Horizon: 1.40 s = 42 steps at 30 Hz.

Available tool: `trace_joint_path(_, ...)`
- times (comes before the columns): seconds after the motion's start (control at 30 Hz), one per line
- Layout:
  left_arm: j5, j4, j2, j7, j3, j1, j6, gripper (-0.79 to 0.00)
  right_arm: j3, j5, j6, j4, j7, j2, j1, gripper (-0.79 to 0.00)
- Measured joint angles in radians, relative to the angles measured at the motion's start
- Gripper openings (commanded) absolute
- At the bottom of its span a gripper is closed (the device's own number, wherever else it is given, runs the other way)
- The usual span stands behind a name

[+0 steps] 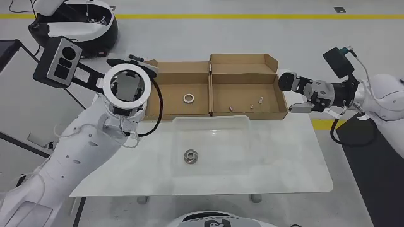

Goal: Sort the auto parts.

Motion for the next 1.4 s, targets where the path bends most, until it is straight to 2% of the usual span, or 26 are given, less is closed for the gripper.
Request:
trace_joint_path(0.23, 0.061, 0.025, -0.021, -0.035, -0.038, 0.011, -0.015, -0.785, 0.0, 0.0, 0.0, 0.0, 0.0, 0.0, 0.0, 0.0)
trace_joint_path(0.57, 0.167, 0.036, -0.026, -0.197, -0.102, 0.044, -0.055, -0.785, 0.0, 0.0, 0.0, 0.0, 0.0, 0.0, 0.0, 0.0)
trace_joint_path(1.0, 0.016, -0.028, -0.065, -0.123, -0.126, 0.1, -0.02, -0.785, 0.0, 0.0, 0.0, 0.0, 0.0, 0.0, 0.0, 0.0)
trace_joint_path(1.27, 0.046, -0.03, -0.082, -0.168, -0.151, 0.117, -0.027, -0.785, 0.0, 0.0, 0.0, 0.0, 0.0, 0.0, 0.0, 0.0)
trace_joint_path(1.4, 0.117, -0.025, -0.086, -0.233, -0.17, 0.123, -0.044, -0.785, 0.0, 0.0, 0.0, 0.0, 0.0, 0.0, 0.0, 0.0)
